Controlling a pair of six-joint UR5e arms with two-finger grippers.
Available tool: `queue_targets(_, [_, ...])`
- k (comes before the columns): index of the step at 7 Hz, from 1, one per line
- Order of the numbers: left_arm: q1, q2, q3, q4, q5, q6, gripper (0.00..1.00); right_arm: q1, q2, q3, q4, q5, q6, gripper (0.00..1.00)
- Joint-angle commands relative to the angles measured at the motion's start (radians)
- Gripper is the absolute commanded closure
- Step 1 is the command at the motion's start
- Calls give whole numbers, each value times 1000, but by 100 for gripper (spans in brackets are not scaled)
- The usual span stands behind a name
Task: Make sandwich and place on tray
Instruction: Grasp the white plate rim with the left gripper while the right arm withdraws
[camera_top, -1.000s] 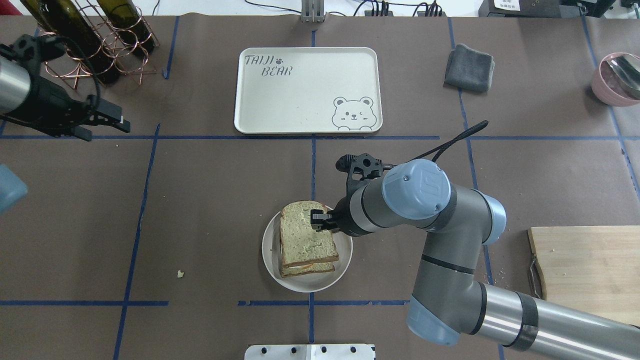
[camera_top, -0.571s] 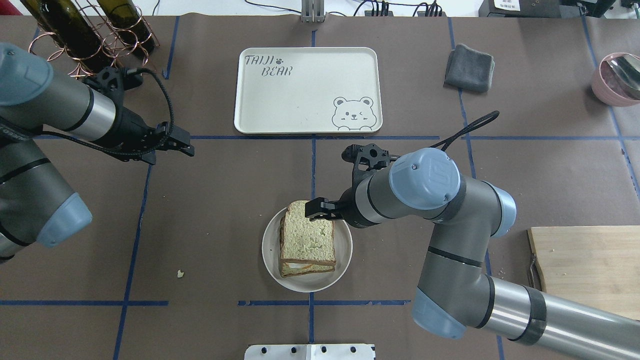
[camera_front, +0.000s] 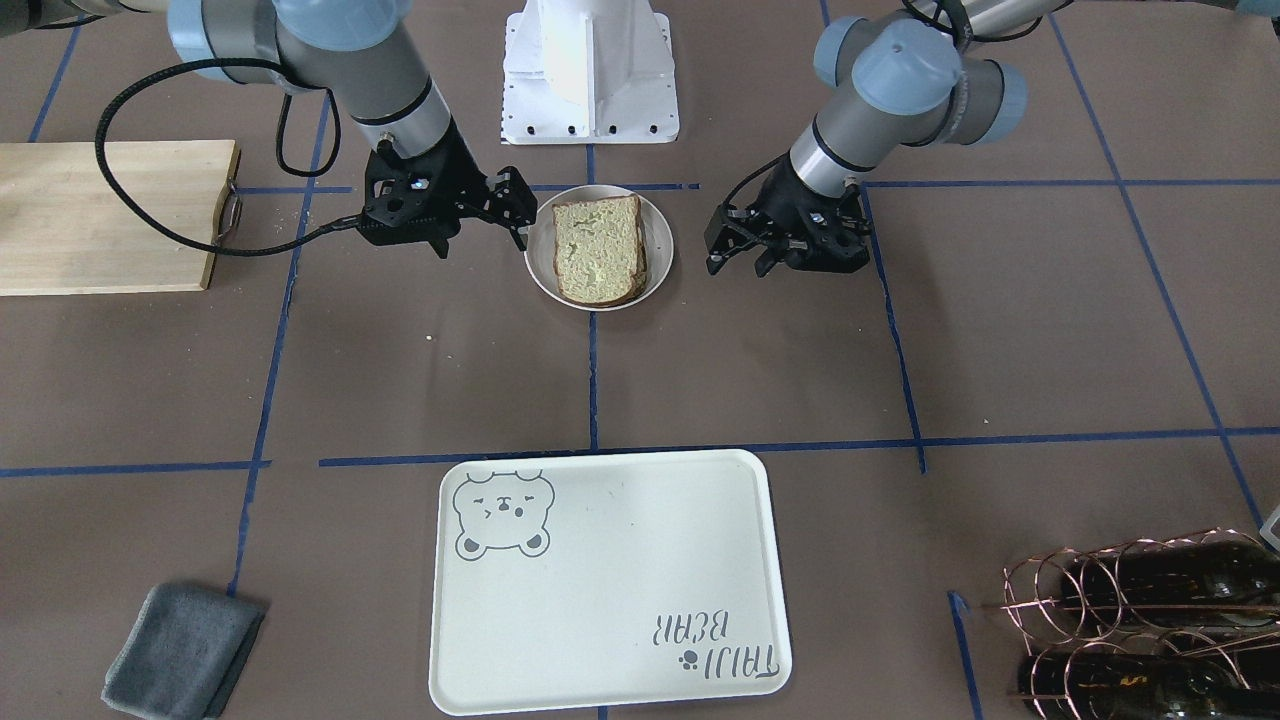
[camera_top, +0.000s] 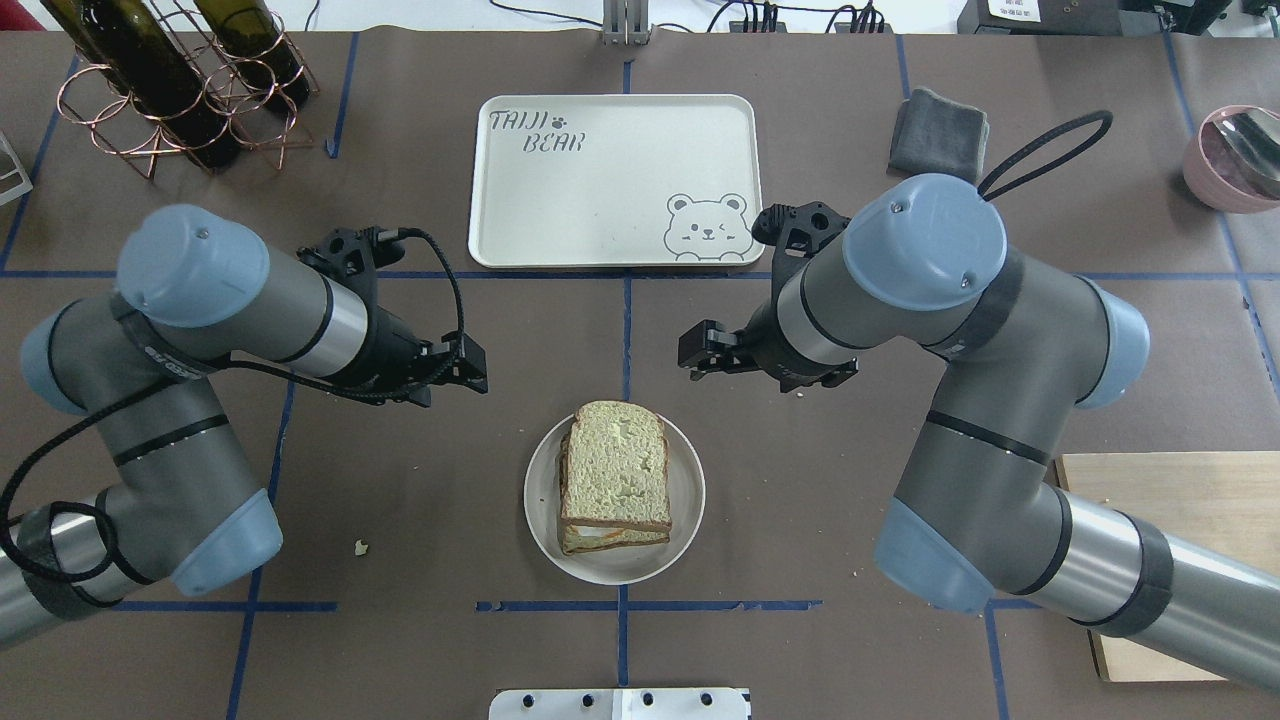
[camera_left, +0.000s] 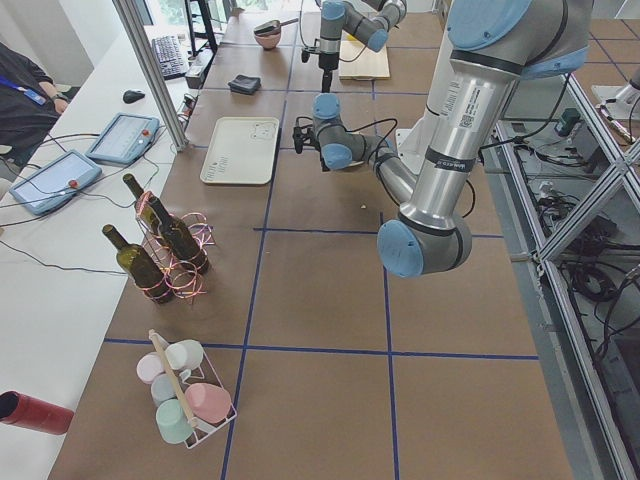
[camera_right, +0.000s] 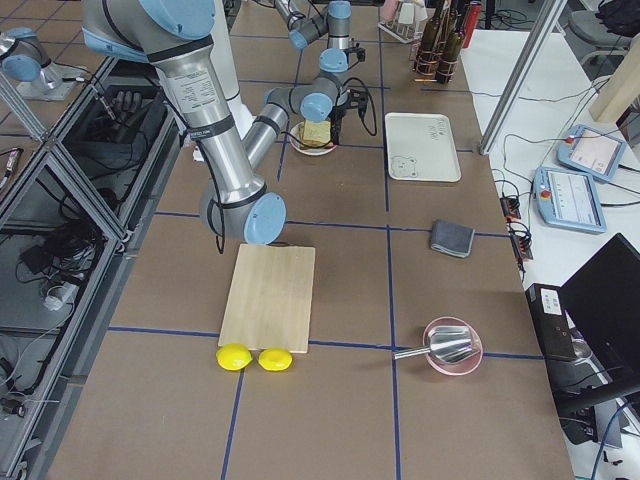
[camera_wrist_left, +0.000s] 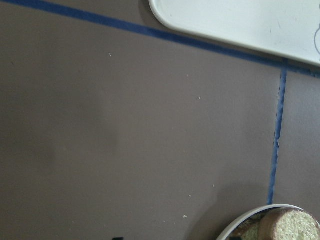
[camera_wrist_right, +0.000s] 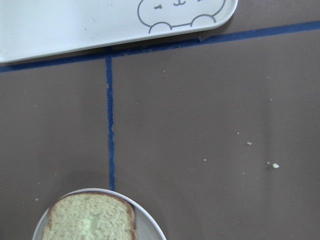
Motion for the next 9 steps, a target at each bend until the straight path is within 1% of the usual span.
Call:
queue_targets(1, [99,-12,9,3,52,-71,40,105,-51,19,-37,82,-129,0])
queue_targets(2, [159,-32,26,5,87,-103,41,115,-72,33,-37,92,-151,0])
queue_targets(3, [178,-50,53,5,90,-111,43,116,-77,32,-35,92,-153,0])
queue_targets(4, [193,-52,67,3,92,-119,48,119,-80,32,-35,92,-153,0])
queue_targets(5, [204,-73,93,3,92,-128,55,121,-85,35,-37,93,-153,0])
queue_targets(6, [204,-77,98,3,92,-127,59,121,-86,38,-37,95,-153,0])
queue_targets(7, [205,-78,98,3,92,-128,69,122,-86,38,-37,95,-153,0])
queue_targets(8, [204,-77,90,5,92,-128,89,122,-88,38,-37,95,-153,0])
queue_targets(9, [196,-75,83,5,92,-127,100,124,-92,41,-37,95,-153,0])
